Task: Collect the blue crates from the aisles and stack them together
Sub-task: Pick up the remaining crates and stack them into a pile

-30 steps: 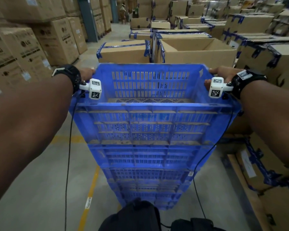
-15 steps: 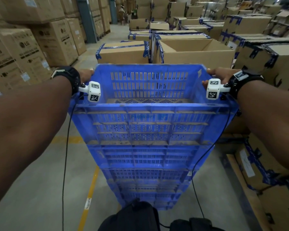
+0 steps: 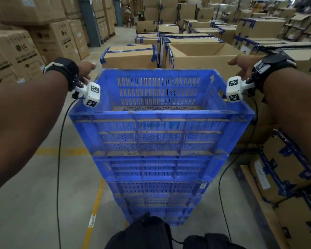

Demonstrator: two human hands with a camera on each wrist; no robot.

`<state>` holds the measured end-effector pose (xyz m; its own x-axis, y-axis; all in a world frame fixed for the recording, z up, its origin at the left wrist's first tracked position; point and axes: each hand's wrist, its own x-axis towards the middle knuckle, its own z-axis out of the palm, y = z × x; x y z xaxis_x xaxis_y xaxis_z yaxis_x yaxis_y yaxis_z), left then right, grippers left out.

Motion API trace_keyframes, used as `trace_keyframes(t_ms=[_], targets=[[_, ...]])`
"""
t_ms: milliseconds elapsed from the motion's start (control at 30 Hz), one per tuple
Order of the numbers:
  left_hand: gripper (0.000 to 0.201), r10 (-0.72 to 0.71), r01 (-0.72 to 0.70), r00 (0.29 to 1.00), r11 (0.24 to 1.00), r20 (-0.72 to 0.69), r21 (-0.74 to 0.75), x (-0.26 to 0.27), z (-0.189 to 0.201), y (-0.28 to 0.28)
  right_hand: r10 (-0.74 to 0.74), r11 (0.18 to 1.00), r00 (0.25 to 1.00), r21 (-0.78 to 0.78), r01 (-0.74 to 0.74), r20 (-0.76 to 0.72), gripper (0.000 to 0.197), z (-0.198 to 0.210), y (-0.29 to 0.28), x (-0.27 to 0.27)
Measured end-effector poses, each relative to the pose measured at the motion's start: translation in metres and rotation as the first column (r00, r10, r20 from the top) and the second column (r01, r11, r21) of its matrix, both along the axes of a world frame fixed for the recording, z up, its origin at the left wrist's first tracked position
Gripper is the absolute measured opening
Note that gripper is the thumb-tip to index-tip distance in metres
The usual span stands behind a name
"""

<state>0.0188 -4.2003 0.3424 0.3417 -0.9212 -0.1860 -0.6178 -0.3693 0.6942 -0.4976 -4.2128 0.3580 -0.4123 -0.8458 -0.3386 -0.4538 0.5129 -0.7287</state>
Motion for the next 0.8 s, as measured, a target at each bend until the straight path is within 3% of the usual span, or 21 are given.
trace_keyframes(t_ms=[133,267,467,533,667,800], targets=[[0.071,0.000,0.001,1.000,0.999,0.028,-0.039,0.000,0.014,0.002,0.076,0.994,0.997,-0.075,-0.075,0.017,0.067,0.027,0.034,0.035],[0.065,-0.035,0.042,0.998,0.992,0.058,-0.121,-0.001,0.024,0.010,0.153,0.981,0.981,-0.100,-0.165,-0.122,0.064,0.042,0.071,0.078],[0.062,-0.055,0.151,0.938,0.954,0.343,-0.259,-0.001,0.032,0.045,0.217,0.942,0.938,-0.193,-0.274,-0.270,0.069,0.054,0.106,0.121],[0.065,-0.059,0.188,0.928,0.927,0.367,-0.326,0.000,0.033,0.066,0.231,0.925,0.933,-0.235,-0.298,-0.275,0.070,0.054,0.116,0.136],[0.064,-0.013,0.184,0.942,0.857,0.337,-0.482,0.006,0.023,0.110,0.343,0.838,0.883,-0.321,-0.442,-0.321,0.044,0.040,0.132,0.164],[0.056,0.099,0.139,0.938,0.770,0.332,-0.623,0.005,-0.004,0.166,0.490,0.723,0.819,-0.385,-0.573,-0.298,0.055,0.013,0.140,0.204]])
